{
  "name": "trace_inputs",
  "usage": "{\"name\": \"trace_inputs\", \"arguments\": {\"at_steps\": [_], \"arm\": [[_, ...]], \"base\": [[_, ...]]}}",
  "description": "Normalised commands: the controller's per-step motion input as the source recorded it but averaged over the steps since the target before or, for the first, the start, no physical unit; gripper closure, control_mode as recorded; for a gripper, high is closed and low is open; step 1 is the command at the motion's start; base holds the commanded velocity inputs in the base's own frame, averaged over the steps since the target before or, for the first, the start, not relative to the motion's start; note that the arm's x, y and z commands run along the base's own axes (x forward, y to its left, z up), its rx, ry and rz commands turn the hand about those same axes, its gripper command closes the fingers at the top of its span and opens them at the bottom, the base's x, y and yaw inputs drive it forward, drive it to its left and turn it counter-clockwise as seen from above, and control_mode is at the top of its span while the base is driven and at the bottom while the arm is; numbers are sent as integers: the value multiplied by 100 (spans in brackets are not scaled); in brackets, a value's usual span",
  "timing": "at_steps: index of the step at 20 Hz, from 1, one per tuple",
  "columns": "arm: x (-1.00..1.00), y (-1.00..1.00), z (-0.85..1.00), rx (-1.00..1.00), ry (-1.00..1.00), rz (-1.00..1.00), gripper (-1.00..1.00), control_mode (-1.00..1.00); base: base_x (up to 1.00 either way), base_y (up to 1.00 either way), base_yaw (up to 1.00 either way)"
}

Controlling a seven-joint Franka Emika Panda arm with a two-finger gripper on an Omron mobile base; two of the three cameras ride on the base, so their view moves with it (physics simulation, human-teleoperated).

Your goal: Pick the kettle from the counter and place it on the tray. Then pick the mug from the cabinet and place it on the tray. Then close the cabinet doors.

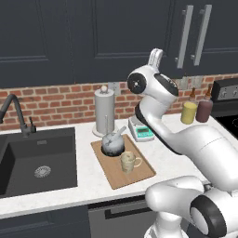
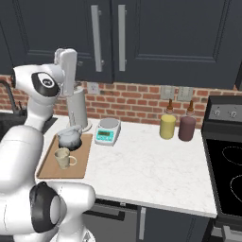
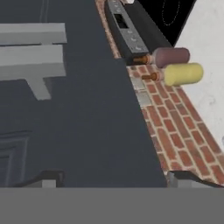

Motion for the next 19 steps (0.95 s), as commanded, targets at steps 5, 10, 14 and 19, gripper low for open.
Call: {"name": "trace_inputs", "arguments": {"at_steps": [5,10,14,19], "arm": [[59,-49,0,9,0,13,-100,-100],[59,-41,-2,8,0,15,-100,-100],[50,-35,-16,5,0,15,-100,-100],[40,-37,-24,5,0,16,-100,-100]], "base": [[0,0,0],[0,0,0],[0,0,0],[0,0,0]]}}
